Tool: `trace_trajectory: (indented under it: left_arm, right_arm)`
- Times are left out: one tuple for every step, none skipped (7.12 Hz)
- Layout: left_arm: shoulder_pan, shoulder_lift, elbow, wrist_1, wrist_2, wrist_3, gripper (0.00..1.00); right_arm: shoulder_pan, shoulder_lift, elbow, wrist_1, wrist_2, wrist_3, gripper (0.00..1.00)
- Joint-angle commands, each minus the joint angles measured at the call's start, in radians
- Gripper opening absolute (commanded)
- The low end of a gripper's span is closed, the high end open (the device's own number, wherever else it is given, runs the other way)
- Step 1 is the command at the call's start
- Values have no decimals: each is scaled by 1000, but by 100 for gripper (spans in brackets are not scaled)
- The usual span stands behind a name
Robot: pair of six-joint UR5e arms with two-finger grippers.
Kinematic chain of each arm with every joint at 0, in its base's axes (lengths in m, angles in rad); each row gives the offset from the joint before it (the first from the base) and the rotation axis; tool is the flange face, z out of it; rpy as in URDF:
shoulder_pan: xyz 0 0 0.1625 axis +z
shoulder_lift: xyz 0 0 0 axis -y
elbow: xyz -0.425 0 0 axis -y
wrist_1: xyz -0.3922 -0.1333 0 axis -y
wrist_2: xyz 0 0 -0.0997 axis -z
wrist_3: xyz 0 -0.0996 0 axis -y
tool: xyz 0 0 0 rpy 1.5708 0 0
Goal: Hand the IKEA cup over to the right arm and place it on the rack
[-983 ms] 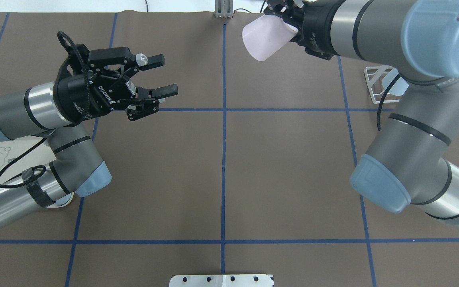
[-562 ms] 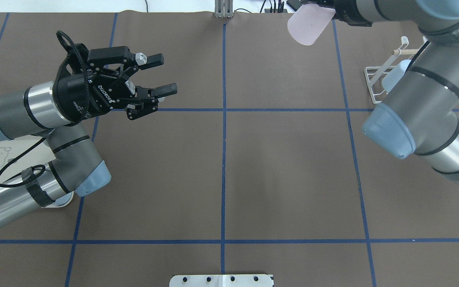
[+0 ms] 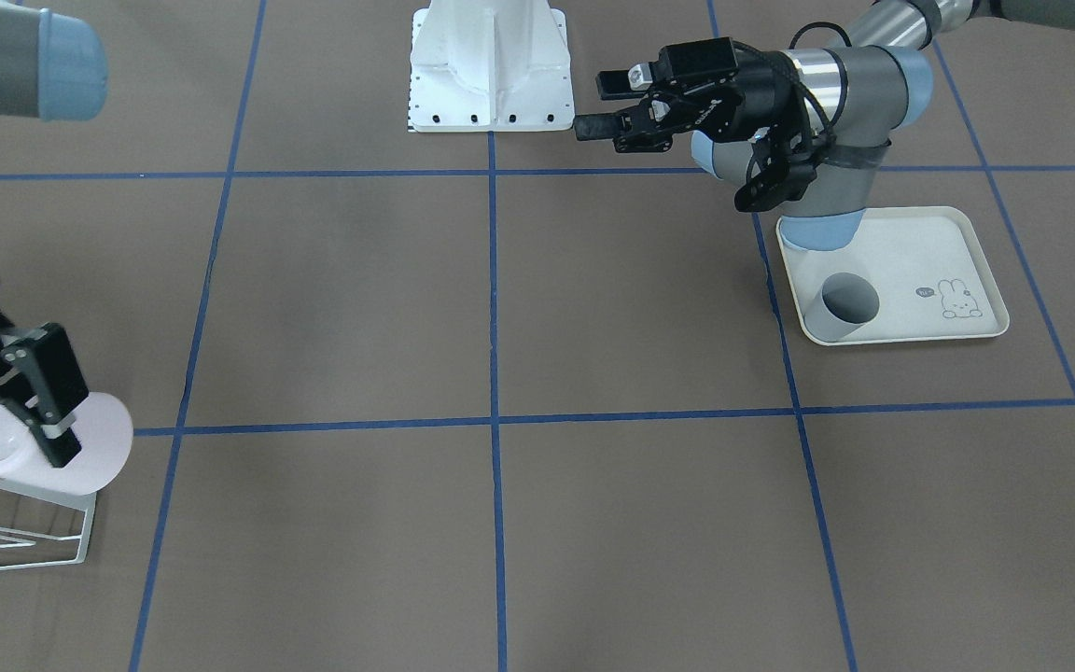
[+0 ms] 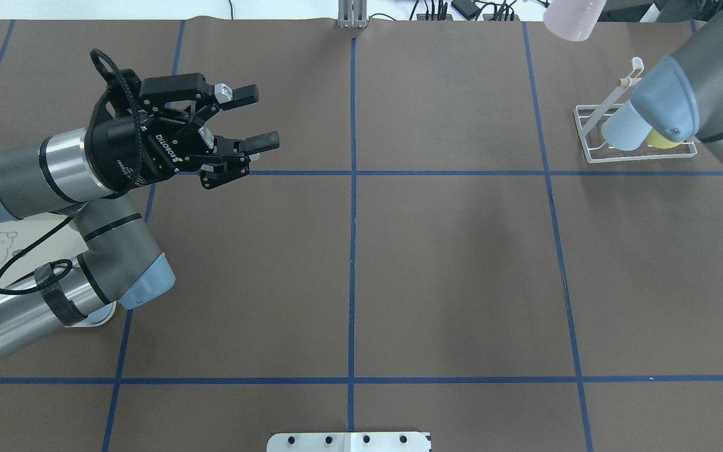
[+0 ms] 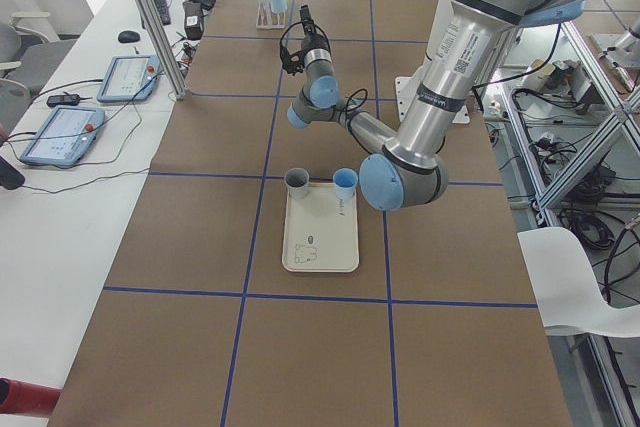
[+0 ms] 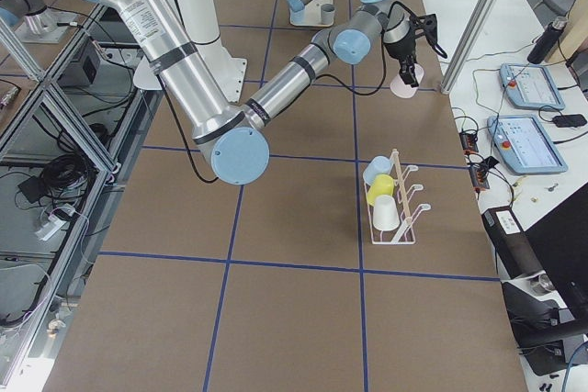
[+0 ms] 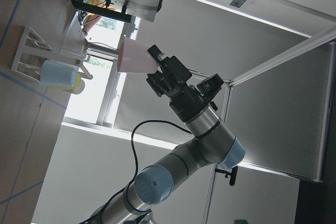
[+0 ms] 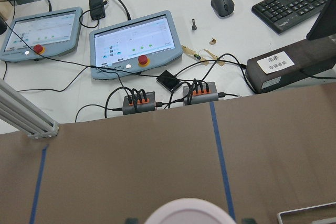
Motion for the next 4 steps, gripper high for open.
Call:
trace_trajectory:
  left_arm:
    - [1,-1,1,3,0,0,70]
    - [3,-1,4,3,0,0,70]
    - [3,-1,10,3,0,0,70]
    - [3,-1,12,3,0,0,70]
  right_arm:
    - [73,4,-105,3,88,-155,0]
    - [73,4,-129,6,85,-211,0]
    - [76,8,-146,4,86,-220,0]
    - [85,5,-166,4,88,-223,0]
